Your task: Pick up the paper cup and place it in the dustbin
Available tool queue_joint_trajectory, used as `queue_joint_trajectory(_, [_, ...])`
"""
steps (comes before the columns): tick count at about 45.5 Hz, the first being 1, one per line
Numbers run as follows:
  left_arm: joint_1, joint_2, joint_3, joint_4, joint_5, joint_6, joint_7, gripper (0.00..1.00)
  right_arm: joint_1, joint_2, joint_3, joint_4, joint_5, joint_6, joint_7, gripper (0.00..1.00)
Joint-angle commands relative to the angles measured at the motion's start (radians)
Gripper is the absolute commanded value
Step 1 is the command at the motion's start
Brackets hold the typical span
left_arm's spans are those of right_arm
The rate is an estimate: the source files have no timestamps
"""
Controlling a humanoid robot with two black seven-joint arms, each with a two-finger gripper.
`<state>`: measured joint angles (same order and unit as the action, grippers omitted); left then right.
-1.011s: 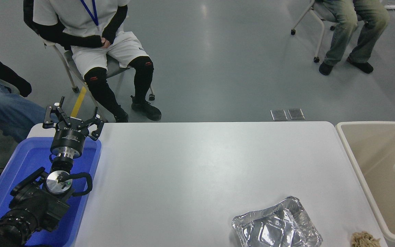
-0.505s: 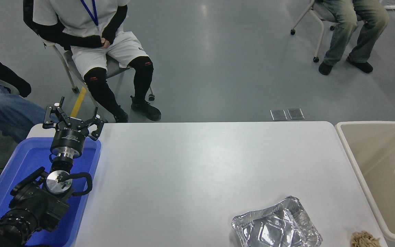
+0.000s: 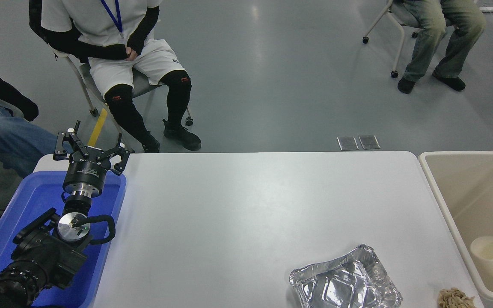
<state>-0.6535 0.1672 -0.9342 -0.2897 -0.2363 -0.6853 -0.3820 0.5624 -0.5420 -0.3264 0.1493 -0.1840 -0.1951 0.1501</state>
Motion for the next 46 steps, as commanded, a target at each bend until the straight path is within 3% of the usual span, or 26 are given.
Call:
queue_joint_trajectory(1, [0.000,-0.002,0.000,0.001,0.000,0.000,0.000,0.99,0.008,0.004,0.001,-0.001,0.001,-0.010,-0.003,0.98])
queue_joint_trajectory(20, [0.000,0.000,0.000,0.000,0.000,0.000,0.000,0.99,0.077,-0.009,0.018,0.013,0.001,-0.007,-0.003,0.99])
queue_joint_trajectory(27, [0.000,0.000,0.000,0.001,0.000,0.000,0.000,0.99,0.140,-0.050,0.012,0.016,-0.015,0.100,-0.006,0.99])
queue_joint_trajectory(35, [0.000,0.000,0.000,0.000,0.000,0.000,0.000,0.99,0.194,-0.052,-0.022,0.018,-0.019,0.247,-0.079,0.99])
queue_joint_trajectory(42, [0.000,0.000,0.000,0.000,0.000,0.000,0.000,0.99,0.231,-0.059,-0.062,0.064,-0.025,0.276,-0.098,0.99])
queue_joint_trajectory(46, [0.000,0.000,0.000,0.000,0.000,0.000,0.000,0.99,0.283,-0.127,-0.120,0.171,-0.034,0.290,-0.098,0.99])
